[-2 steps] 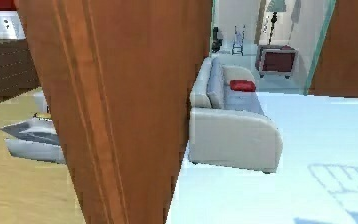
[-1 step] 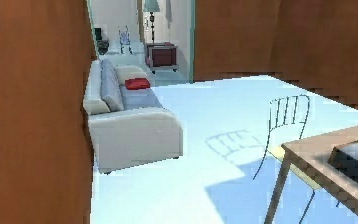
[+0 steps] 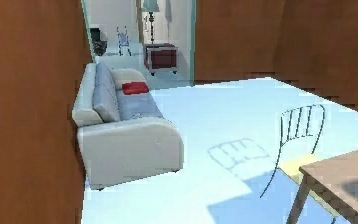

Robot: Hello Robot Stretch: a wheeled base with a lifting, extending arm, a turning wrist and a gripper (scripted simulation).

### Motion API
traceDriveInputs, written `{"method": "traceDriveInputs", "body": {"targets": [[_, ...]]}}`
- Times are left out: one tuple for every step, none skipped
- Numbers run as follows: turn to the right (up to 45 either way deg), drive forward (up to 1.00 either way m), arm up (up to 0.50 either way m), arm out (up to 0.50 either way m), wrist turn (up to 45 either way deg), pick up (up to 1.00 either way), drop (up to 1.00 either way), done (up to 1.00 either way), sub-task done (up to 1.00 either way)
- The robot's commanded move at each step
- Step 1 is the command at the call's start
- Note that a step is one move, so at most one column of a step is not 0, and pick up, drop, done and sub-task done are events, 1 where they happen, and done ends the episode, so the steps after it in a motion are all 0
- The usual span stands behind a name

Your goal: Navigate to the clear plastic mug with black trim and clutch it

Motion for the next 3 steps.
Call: {"method": "traceDriveInputs", "body": {"targets": [[3.0, 0.00, 0.00, 0.00, 0.0, 0.00, 0.00, 0.00, 0.00], [45.0, 0.00, 0.00, 0.00, 0.0, 0.00, 0.00, 0.00, 0.00], [21.0, 0.00, 0.00, 0.00, 0.0, 0.00, 0.00, 0.00, 0.00]]}}
